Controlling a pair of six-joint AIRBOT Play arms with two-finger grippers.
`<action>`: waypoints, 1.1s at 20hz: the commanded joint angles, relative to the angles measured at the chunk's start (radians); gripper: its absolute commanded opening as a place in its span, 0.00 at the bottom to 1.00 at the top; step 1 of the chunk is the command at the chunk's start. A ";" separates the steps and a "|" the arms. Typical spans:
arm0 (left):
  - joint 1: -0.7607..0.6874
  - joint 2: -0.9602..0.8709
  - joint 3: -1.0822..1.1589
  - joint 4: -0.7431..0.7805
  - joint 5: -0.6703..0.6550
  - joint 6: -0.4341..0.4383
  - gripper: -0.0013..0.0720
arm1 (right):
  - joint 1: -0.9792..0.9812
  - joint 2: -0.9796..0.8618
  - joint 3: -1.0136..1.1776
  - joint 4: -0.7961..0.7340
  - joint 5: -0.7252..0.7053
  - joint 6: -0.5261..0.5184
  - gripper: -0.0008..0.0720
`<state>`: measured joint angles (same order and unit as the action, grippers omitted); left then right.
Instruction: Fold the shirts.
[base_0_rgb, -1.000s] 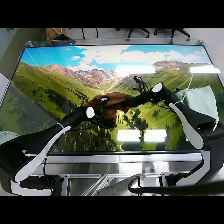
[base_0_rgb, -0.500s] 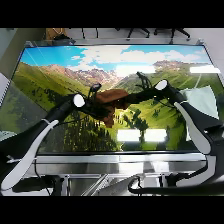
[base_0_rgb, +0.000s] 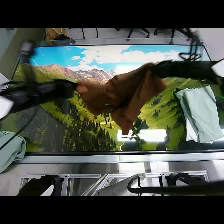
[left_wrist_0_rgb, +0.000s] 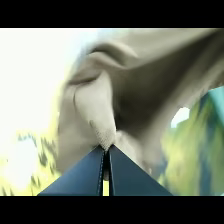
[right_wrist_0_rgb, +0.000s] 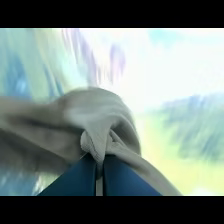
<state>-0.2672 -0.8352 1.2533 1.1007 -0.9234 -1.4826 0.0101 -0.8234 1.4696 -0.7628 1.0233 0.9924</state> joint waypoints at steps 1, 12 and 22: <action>0.073 0.205 0.153 -0.002 0.017 0.000 0.03 | -0.015 0.171 0.136 0.000 -0.005 -0.032 0.03; 0.404 0.076 0.552 0.006 -0.253 0.020 0.03 | -0.015 0.182 0.260 -0.037 0.079 -0.035 0.04; 0.328 -0.546 0.066 -0.003 -0.100 0.119 0.04 | -0.013 -0.476 -0.025 0.076 0.002 -0.037 0.04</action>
<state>0.0937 -1.1824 1.4357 1.1015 -1.1103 -1.3930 -0.0032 -1.0794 1.4952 -0.7338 1.0618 0.9565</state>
